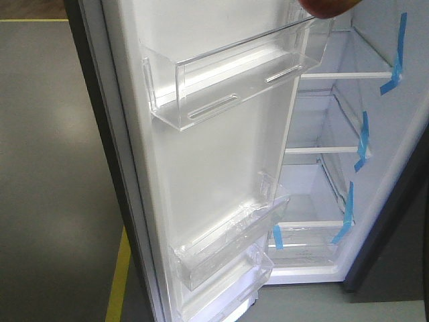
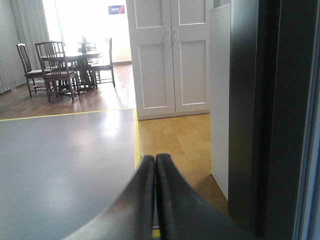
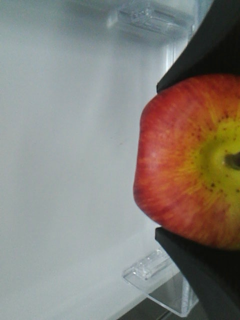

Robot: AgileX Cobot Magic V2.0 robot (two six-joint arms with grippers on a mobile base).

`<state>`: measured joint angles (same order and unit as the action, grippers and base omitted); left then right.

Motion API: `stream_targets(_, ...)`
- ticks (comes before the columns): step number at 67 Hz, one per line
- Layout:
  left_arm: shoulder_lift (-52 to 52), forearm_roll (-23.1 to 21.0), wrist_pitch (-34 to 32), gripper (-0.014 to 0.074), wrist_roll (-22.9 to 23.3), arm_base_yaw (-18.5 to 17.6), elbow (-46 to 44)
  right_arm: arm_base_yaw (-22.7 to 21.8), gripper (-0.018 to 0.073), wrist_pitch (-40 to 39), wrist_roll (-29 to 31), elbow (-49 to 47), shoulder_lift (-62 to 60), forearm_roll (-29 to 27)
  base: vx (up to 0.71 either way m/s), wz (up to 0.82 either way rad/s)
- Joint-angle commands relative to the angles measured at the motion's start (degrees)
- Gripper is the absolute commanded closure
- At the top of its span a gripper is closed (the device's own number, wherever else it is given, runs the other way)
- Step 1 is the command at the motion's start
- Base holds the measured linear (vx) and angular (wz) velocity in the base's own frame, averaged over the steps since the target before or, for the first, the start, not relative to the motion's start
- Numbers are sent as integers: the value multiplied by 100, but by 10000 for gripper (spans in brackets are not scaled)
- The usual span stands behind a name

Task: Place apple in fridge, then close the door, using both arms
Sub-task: 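Raise the right gripper with the apple above the upper door bin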

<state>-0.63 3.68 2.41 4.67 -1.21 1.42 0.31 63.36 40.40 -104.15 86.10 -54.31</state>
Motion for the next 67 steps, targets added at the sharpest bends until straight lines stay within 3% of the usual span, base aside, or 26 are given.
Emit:
stream_targets(1, -80, -3, -392, 603, -9, -50, -104, 96, 406, -357, 76, -448, 69, -510, 0, 0)
stream_targets(18, -80, -3, -392, 603, -9, -50, -104, 845, 397, -1162, 147, -875, 572, -357, 0, 0)
stream_targets(37, -80, -3, -392, 603, -9, -50, -104, 826, 382, -1666, -59, -910, 752, 272, 0, 0)
stream_targets(67, -80, -3, -392, 603, -9, -50, -104, 826, 319, -1584, -148, -910, 1175, 280, 0, 0)
